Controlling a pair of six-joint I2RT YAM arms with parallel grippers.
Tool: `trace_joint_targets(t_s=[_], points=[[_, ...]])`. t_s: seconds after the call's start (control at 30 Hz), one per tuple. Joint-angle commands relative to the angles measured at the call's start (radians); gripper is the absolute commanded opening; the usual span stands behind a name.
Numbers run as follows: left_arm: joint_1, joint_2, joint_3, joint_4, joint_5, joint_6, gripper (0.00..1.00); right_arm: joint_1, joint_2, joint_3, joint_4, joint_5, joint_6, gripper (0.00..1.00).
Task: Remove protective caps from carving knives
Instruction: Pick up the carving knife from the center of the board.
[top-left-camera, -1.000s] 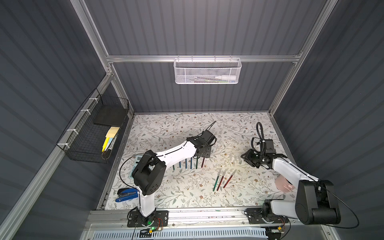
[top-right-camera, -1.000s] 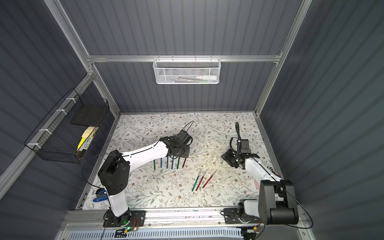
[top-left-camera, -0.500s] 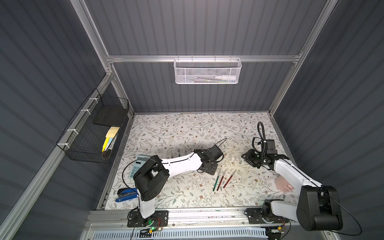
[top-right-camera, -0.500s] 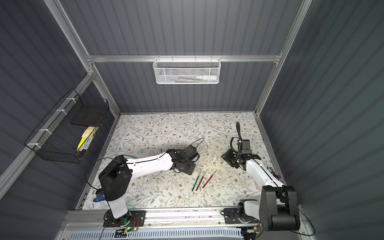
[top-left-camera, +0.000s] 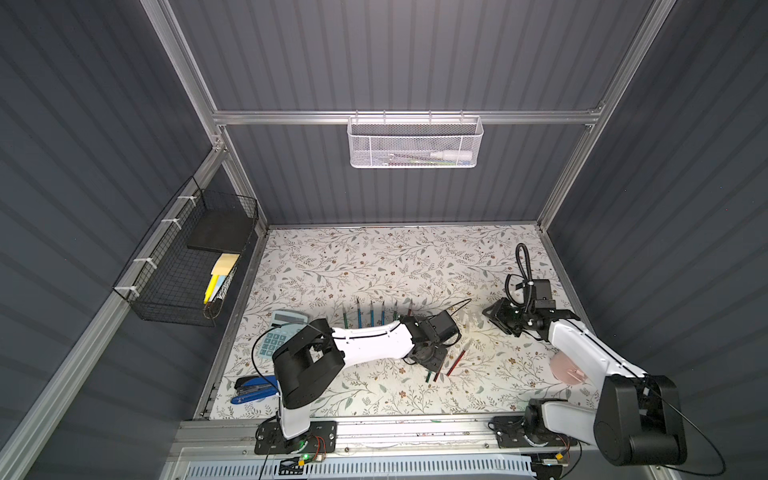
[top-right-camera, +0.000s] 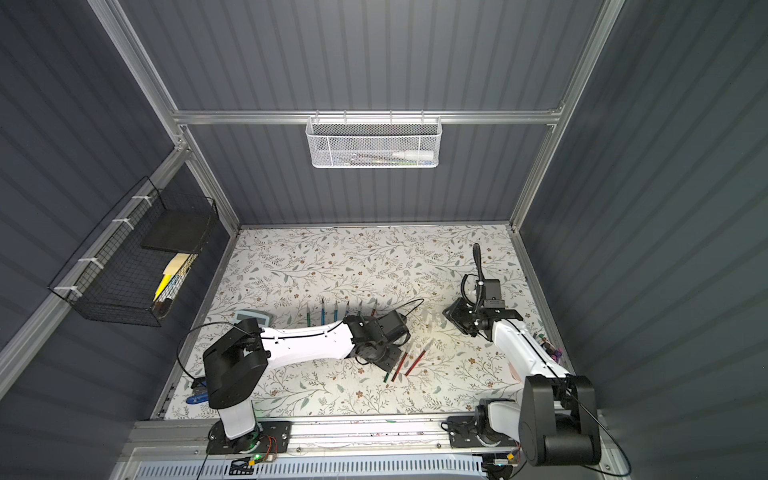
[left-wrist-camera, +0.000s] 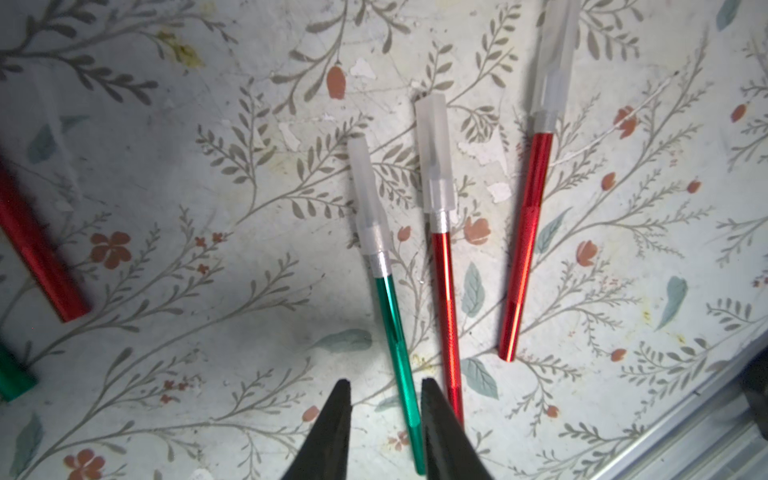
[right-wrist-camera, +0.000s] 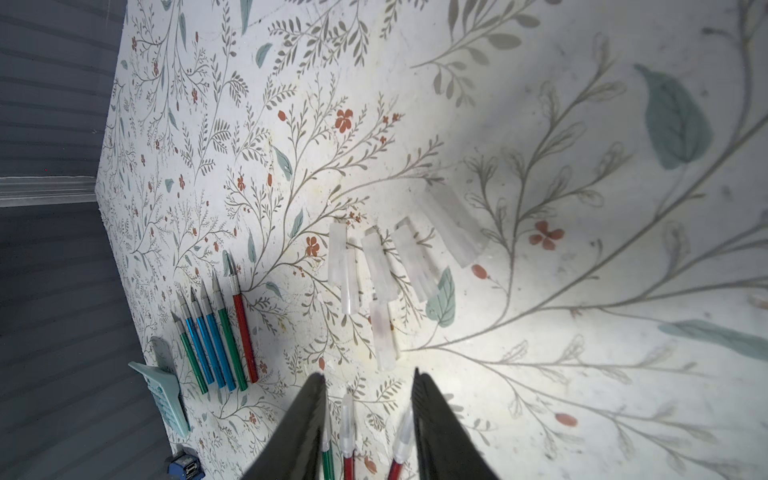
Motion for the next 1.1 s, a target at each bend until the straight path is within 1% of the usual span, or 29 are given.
trace_joint_targets(t_s=[0.0, 0.47, 0.77, 0.93, 1.07], points=[[-0.006, 0.038, 0.031, -0.044, -0.026, -0.012, 0.31, -0.005, -0.012, 0.007, -0.018, -0.012, 0.0, 0.38], [-0.016, 0.101, 0.065, -0.058, -0.04, -0.021, 0.3, -0.006, 0.004, 0.013, -0.017, -0.009, -0.006, 0.38], [-0.042, 0.12, 0.09, -0.098, -0.082, -0.027, 0.31, -0.005, 0.016, 0.002, -0.002, -0.014, 0.001, 0.38], [-0.043, 0.135, 0.088, -0.1, -0.088, -0.025, 0.25, -0.006, 0.009, 0.004, -0.008, -0.01, -0.001, 0.38], [-0.043, 0.145, 0.096, -0.107, -0.096, -0.016, 0.23, -0.006, 0.008, 0.004, -0.008, -0.01, -0.001, 0.38]])
